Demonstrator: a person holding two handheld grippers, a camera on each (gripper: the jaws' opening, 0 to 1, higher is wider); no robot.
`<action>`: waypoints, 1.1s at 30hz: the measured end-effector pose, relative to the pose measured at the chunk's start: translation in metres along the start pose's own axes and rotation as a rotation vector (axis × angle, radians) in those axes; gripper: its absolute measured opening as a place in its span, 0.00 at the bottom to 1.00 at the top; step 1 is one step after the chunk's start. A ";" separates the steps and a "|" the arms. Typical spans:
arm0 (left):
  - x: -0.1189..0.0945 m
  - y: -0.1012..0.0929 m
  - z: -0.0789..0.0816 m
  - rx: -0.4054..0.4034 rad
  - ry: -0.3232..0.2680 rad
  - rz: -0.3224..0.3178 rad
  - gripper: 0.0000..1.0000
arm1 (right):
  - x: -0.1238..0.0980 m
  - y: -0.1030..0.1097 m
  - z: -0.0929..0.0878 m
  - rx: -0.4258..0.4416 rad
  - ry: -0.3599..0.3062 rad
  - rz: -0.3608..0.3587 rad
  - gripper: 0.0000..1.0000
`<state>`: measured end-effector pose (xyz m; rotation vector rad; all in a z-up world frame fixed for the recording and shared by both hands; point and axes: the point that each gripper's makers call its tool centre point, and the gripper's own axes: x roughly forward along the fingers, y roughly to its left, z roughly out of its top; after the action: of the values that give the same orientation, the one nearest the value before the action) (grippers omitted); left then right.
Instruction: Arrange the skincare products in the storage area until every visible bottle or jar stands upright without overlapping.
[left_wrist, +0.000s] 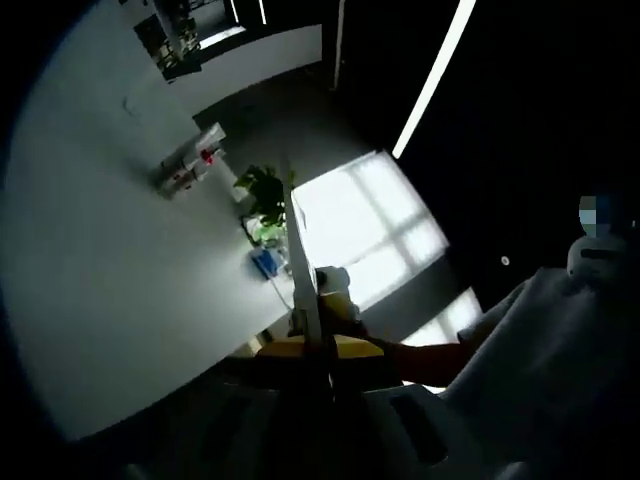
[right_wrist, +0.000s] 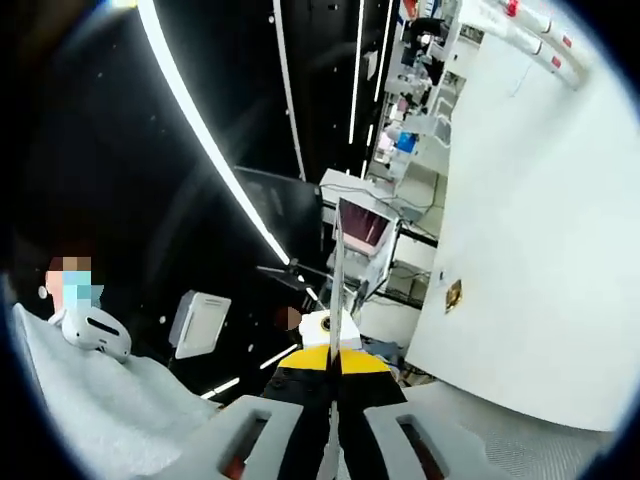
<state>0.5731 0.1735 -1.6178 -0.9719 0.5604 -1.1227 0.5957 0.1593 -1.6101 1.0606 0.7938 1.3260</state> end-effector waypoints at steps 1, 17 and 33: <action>-0.002 0.000 0.002 -0.009 -0.007 -0.001 0.02 | 0.001 0.000 0.001 -0.001 -0.005 -0.002 0.00; -0.008 0.007 0.011 -0.014 -0.049 0.035 0.00 | -0.009 -0.010 0.010 -0.156 0.005 -0.109 0.03; -0.003 0.018 0.024 -0.099 -0.075 0.080 0.00 | -0.068 -0.054 0.057 -0.734 -0.126 -0.687 0.41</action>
<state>0.5997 0.1870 -1.6223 -1.0637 0.5934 -0.9911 0.6603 0.0872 -1.6477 0.2345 0.4415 0.8237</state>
